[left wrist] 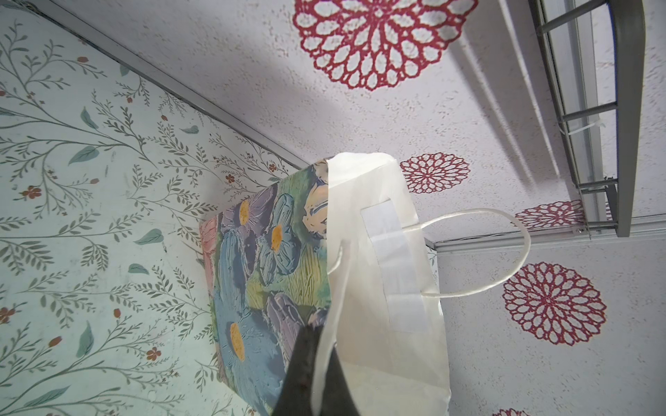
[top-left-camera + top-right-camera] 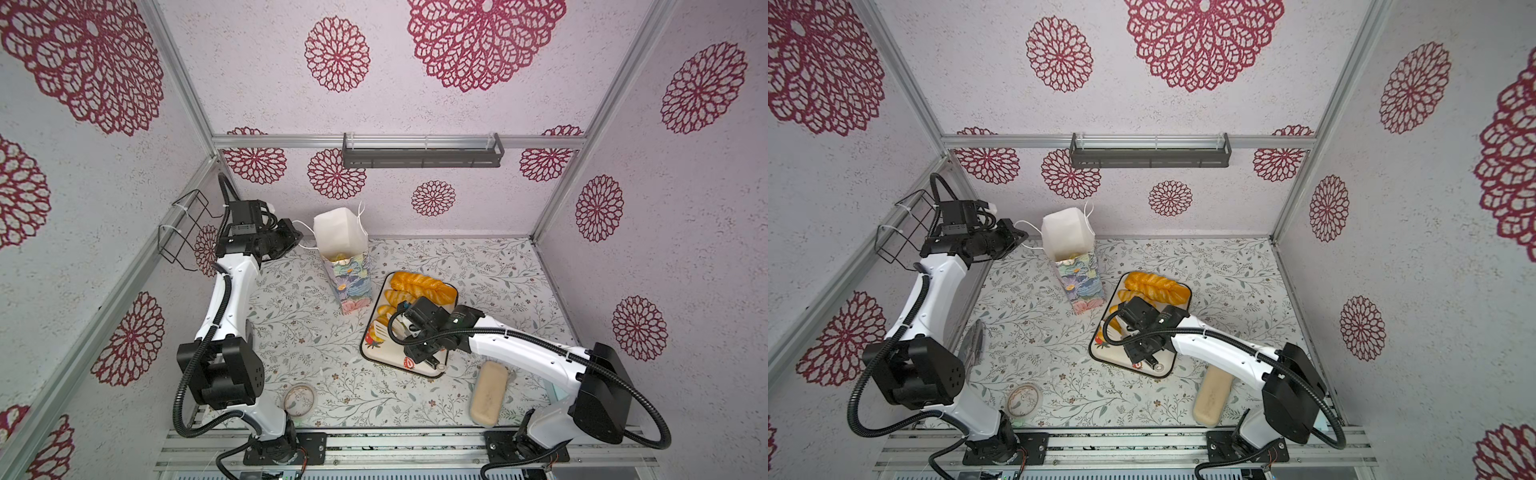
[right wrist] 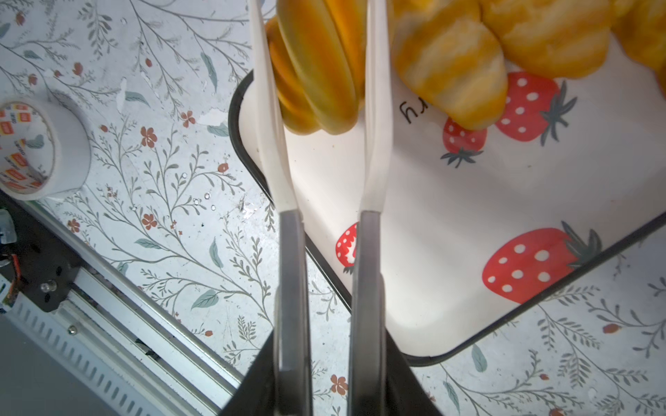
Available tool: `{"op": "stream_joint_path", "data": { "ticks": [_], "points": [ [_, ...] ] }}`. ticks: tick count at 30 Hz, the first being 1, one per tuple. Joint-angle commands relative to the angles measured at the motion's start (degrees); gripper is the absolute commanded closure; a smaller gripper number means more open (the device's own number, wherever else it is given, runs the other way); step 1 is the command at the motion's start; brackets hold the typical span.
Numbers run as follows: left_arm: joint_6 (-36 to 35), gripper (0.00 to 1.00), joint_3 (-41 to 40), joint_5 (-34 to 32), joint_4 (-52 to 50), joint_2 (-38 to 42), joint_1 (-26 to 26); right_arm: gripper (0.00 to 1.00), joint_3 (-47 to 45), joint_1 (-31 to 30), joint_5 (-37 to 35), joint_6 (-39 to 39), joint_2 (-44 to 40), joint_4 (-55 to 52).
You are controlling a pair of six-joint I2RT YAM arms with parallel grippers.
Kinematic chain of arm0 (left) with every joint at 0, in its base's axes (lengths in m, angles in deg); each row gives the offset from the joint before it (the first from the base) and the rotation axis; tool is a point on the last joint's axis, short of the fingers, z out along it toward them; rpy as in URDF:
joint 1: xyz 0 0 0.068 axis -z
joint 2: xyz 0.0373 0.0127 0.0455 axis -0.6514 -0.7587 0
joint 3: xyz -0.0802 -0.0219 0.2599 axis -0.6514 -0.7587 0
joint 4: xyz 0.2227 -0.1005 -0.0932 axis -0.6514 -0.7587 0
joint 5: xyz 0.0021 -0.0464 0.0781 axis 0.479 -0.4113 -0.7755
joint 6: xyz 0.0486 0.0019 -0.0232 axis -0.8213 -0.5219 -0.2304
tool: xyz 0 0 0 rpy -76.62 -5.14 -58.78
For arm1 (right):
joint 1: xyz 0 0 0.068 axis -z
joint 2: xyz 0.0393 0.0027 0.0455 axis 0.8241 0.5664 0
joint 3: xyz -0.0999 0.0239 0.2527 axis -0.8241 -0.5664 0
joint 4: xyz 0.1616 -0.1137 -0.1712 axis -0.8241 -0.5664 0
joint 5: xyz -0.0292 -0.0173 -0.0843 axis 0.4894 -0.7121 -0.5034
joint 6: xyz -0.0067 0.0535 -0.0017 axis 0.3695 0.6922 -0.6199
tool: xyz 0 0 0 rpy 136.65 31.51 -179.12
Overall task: Pack bread into a paper bag
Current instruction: Pick up the bread from the tray, then place the bread in the paper bag.
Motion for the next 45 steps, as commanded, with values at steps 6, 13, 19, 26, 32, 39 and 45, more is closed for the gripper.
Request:
{"op": "stream_joint_path", "data": {
  "ticks": [6, 13, 19, 26, 32, 39, 45],
  "points": [
    [-0.18, 1.00, -0.66, 0.06, 0.84, -0.47, -0.07, 0.64, 3.61, 3.10, -3.14, -0.12, -6.16, -2.16],
    [-0.15, 1.00, -0.62, 0.06, 0.84, -0.47, -0.03, 0.63, 7.93, 5.25, -4.86, -0.97, -7.58, -3.04],
    [-0.19, 1.00, -0.63, 0.15, 0.88, -0.48, 0.02, 0.63, 13.30, 5.68, -5.63, -2.59, -6.59, -4.32],
    [-0.30, 1.00, -0.55, -0.09, 0.76, -0.17, 0.00, 0.63, 18.84, 5.68, -5.39, -3.61, -5.25, -5.35],
    [-0.27, 1.00, -0.59, 0.06, 0.83, -0.39, 0.01, 0.63, 22.33, 5.68, -5.35, -3.87, -4.68, -5.15],
    [-0.20, 1.00, -0.65, 0.07, 0.85, -0.39, -0.02, 0.63, 26.04, 5.68, -5.05, -4.98, -3.30, -4.81],
    [-0.23, 1.00, -0.65, -0.02, 0.84, -0.48, 0.02, 0.63, 29.99, 5.75, -4.21, -6.19, -0.97, -4.23]
  ]
}}
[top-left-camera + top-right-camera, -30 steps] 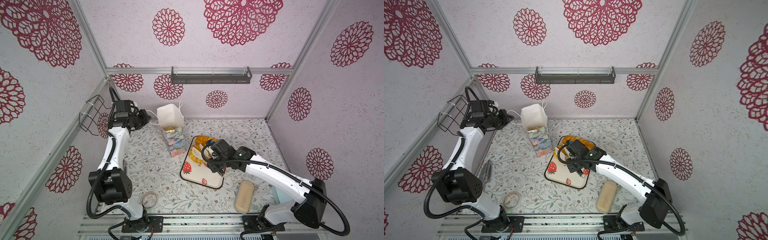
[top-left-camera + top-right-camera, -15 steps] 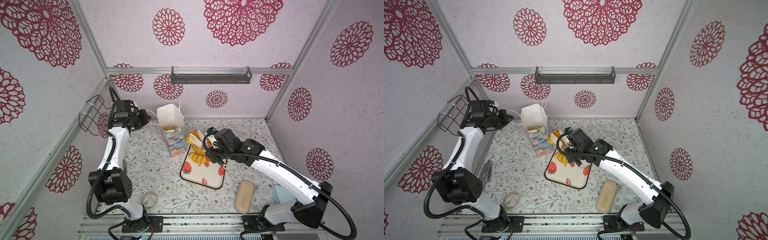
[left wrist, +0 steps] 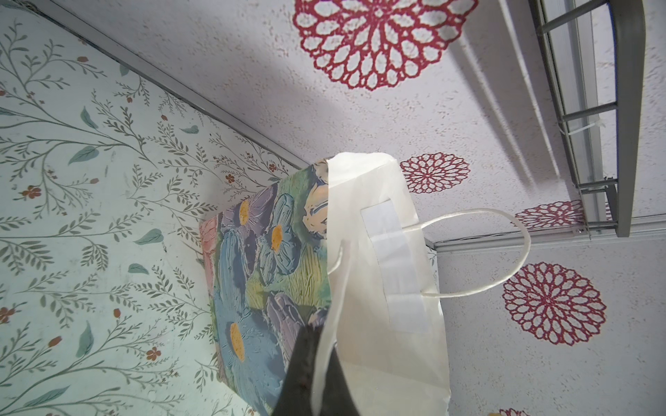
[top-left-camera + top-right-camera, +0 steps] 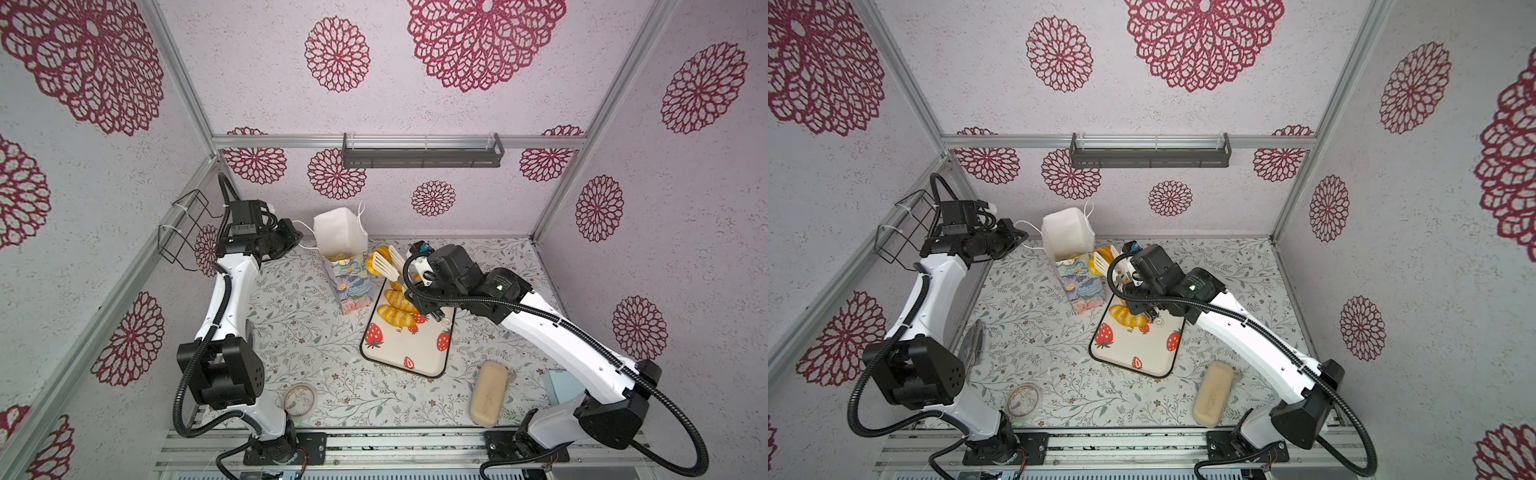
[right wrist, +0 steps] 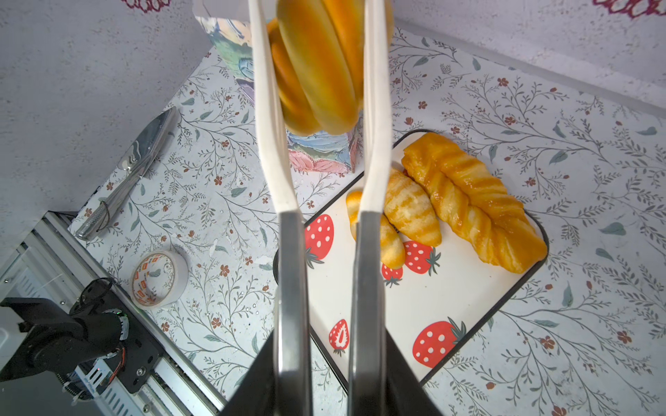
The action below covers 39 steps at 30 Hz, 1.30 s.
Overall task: Pack bread into a paper bag
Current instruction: Place the bread in the paper bag.
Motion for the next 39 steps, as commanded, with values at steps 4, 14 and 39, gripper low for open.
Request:
{"op": "stream_joint_path", "data": {
  "ticks": [4, 14, 39],
  "points": [
    [-0.28, 1.00, -0.61, -0.03, 0.82, -0.43, -0.05, 0.63, 6.22, 0.21, 0.34, -2.49, 1.89, 2.79],
    [-0.32, 1.00, -0.68, -0.03, 0.78, -0.47, -0.04, 0.63, 16.40, 0.21, 2.10, -5.11, 8.82, 3.14],
    [-0.44, 1.00, -0.55, -0.12, 0.68, -0.35, -0.06, 0.62, 49.66, 3.97, 7.80, -6.63, 33.86, -3.74]
  ]
}}
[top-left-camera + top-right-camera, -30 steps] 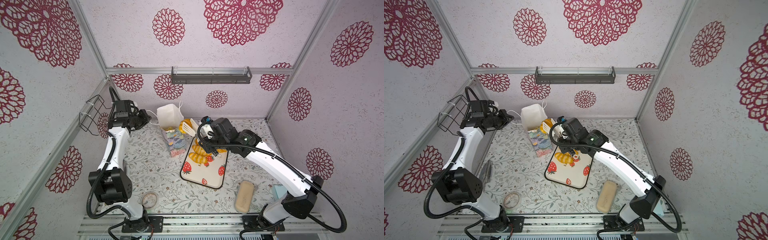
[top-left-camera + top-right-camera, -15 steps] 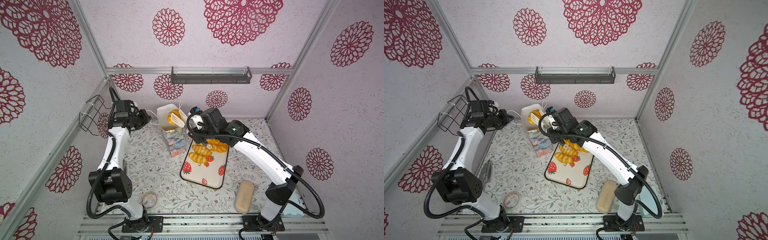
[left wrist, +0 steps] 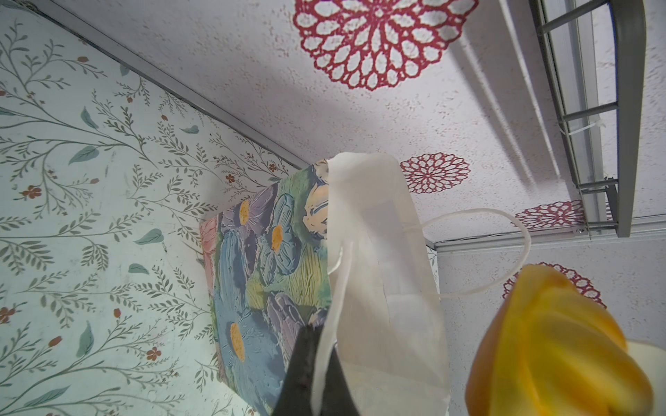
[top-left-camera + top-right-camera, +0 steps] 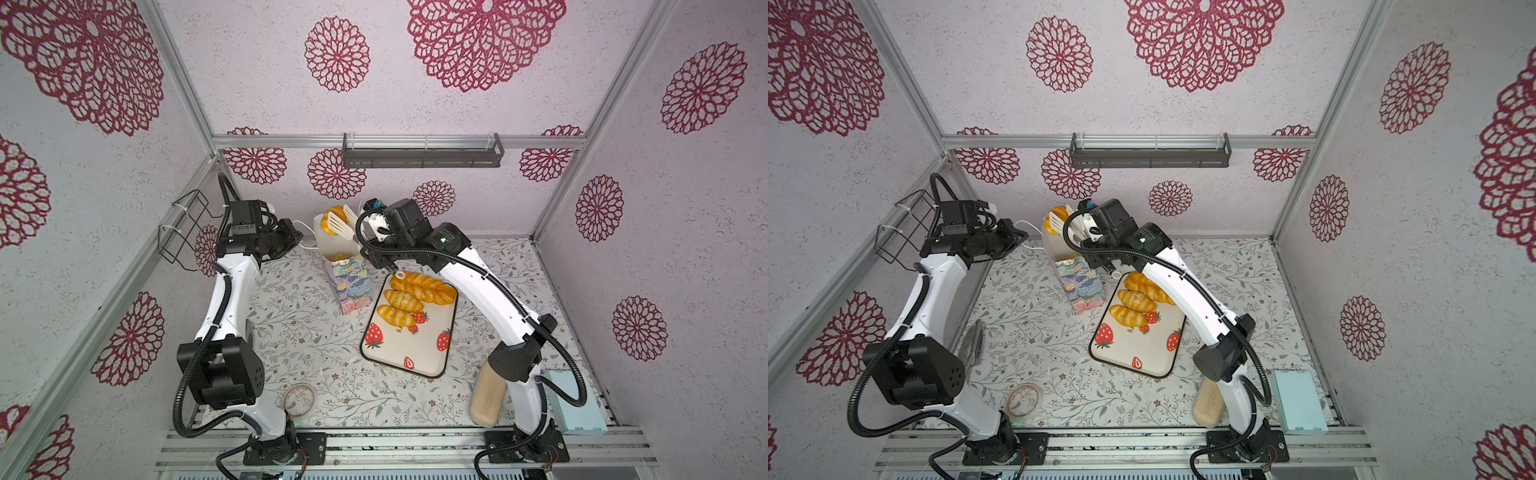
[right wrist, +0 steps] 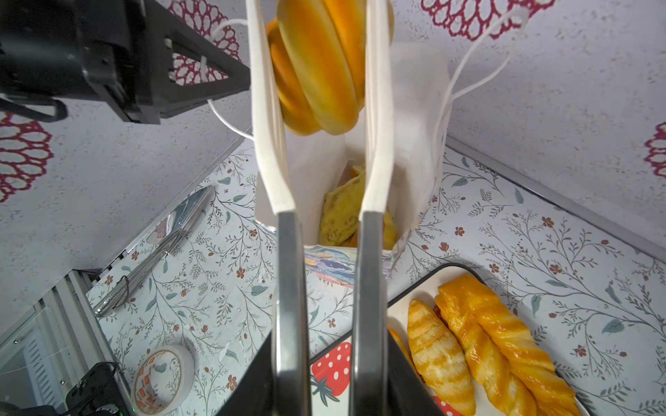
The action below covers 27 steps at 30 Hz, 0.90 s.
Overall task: Pack bread into a paper bag
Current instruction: Place the bread in the paper bag.
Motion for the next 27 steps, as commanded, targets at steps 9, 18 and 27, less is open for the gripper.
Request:
{"op": "stream_joint_path", "data": {
  "ticks": [9, 18, 27],
  "points": [
    [-0.34, 1.00, -0.61, 0.08, 0.88, -0.56, -0.07, 0.62, 2.30, 2.29, 3.25, 0.15, 1.29, 3.02],
    [-0.18, 1.00, -0.65, 0.20, 0.98, -0.47, -0.02, 0.57, 2.30, 4.18, 4.57, 1.33, 2.75, 4.52],
    [-0.24, 1.00, -0.68, 0.26, 0.94, -0.39, -0.01, 0.48, 2.30, 4.45, 5.30, 1.59, 3.11, 4.88]
  ]
}}
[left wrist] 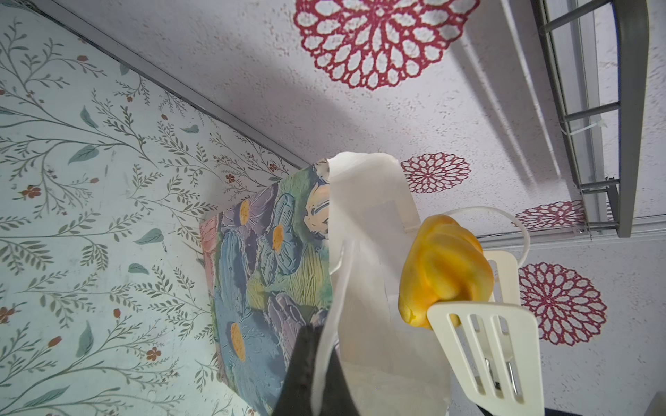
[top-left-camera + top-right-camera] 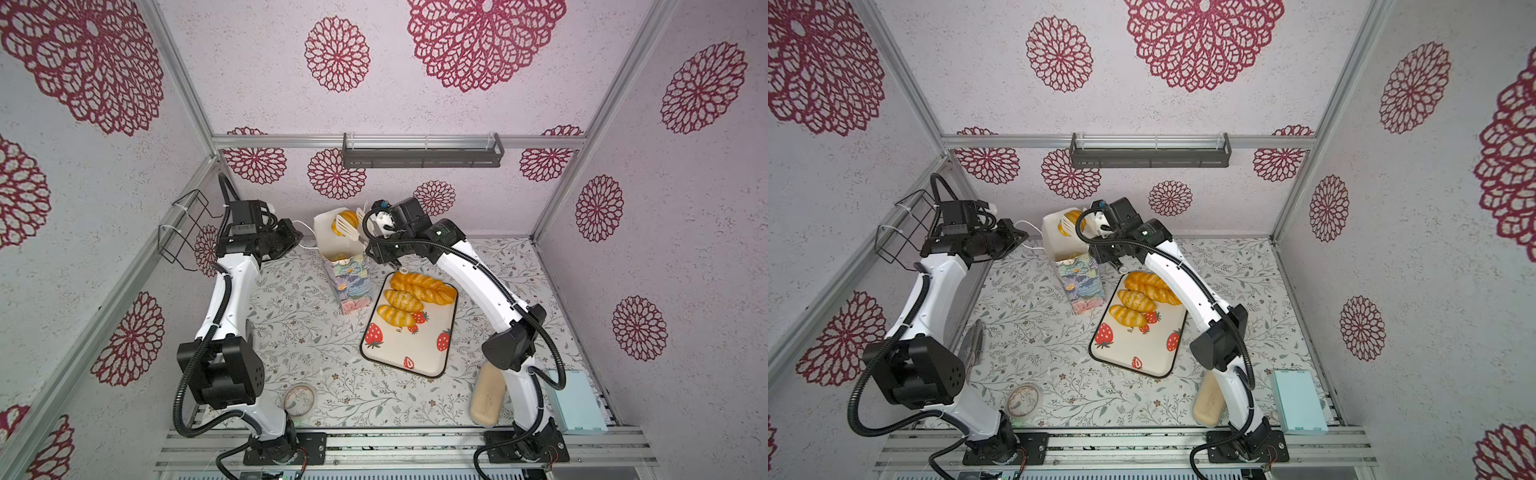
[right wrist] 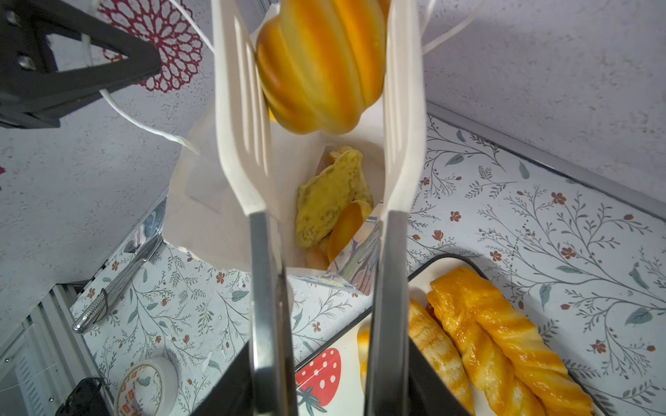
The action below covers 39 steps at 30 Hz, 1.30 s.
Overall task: Pack bread into a paper bag
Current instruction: Place the bread in the paper bag, then rotate the bread on the tray.
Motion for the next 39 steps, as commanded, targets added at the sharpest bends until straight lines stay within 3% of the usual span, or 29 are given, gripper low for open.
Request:
{"op": "stream_joint_path", "data": {
  "ticks": [1, 10, 39],
  "points": [
    [-0.26, 1.00, -0.62, 0.22, 0.91, -0.19, -0.05, 0.47, 2.35, 0.16, 1.01, 0.54, -1.20, 3.53],
    [-0.14, 1.00, -0.65, 0.30, 0.91, -0.28, 0.00, 0.41, 2.30, 0.16, 1.30, 0.55, -1.99, 3.26],
    [-0.26, 1.00, -0.60, 0.21, 0.96, -0.08, 0.31, 0.43, 0.93, -2.47, -4.86, -1.03, -9.95, 0.87]
  ]
}}
